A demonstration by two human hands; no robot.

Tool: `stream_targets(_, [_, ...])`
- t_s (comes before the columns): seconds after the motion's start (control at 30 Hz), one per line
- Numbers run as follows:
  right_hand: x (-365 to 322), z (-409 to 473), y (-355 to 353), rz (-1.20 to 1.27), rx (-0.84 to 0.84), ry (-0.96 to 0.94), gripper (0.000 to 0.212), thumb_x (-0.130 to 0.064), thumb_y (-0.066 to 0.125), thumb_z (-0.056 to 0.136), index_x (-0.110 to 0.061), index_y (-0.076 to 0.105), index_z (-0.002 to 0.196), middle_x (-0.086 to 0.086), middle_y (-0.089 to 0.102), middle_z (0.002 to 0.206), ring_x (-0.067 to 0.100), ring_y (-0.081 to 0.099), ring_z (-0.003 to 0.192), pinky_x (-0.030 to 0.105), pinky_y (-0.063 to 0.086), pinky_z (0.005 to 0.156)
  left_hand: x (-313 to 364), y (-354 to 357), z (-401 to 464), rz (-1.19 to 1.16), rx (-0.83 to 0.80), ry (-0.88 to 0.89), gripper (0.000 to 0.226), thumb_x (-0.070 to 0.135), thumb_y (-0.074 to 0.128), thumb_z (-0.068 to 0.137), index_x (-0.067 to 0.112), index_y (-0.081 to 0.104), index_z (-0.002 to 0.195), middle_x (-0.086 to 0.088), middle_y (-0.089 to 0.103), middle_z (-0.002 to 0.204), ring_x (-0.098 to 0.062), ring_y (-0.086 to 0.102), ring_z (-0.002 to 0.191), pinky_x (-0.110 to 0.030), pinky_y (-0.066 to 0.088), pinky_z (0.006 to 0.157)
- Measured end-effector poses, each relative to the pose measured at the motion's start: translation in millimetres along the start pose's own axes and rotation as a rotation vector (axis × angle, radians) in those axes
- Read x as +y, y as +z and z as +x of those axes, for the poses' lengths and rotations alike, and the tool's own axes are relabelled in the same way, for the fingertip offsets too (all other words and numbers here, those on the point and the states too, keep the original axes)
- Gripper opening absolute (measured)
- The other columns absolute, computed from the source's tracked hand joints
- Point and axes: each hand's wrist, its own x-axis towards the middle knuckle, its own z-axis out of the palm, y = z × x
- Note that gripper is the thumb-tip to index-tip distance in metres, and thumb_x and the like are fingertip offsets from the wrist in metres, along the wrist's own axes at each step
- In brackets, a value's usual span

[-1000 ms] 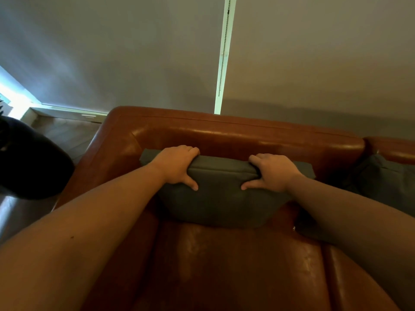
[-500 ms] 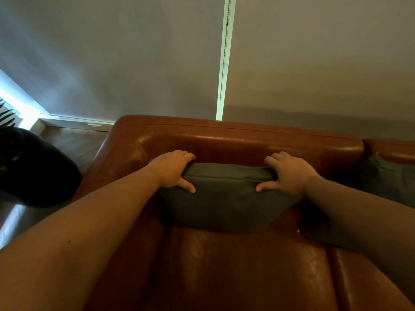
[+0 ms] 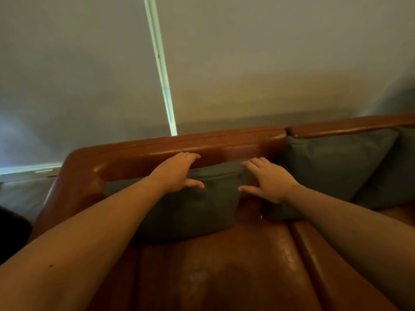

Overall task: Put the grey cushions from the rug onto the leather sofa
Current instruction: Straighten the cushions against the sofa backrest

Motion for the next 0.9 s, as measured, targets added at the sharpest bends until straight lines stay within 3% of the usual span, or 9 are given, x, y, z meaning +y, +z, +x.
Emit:
stream_targets(0.27, [94.4, -118.8, -4.7, -0.008, 0.018, 0.136, 0.06, -0.057, 0.049, 0.092, -0.025, 0.036, 0.141, -0.001, 0.042, 0.14, 0.02, 0.04, 0.125, 0.036, 0.047, 0.093, 127.6, 19.1, 43.7, 0.027, 0.008, 0.113, 0.098, 0.068, 0.07, 0.067, 0.021, 0.034, 0.145, -0.002, 0.041, 0.147, -0.019, 0.038, 0.133, -0.035, 0.034, 0.107])
stream_targets(0.6, [226.9, -243.6, -9.5, -0.052, -0.083, 0.15, 0.065, -0.056, 0.052, 0.091, -0.025, 0.033, 0.145, 0.0, 0.037, 0.146, 0.02, 0.039, 0.128, 0.032, 0.044, 0.098, 278.3, 77.7, 85.4, -0.024, 0.106, 0.009, 0.1, 0.065, 0.072, 0.068, 0.019, 0.03, 0.147, -0.004, 0.039, 0.149, -0.022, 0.034, 0.136, -0.041, 0.034, 0.109])
stream_targets(0.9, [293.6, -235.6, -10.8, -0.016, -0.031, 0.173, 0.065, -0.055, 0.055, 0.09, -0.025, 0.033, 0.144, 0.0, 0.038, 0.146, 0.02, 0.038, 0.129, 0.033, 0.04, 0.101, 313.0, 84.1, 135.2, 0.003, 0.073, -0.047, 0.112, 0.06, 0.078, 0.065, 0.016, 0.021, 0.15, -0.006, 0.028, 0.155, -0.023, 0.023, 0.142, -0.041, 0.027, 0.113])
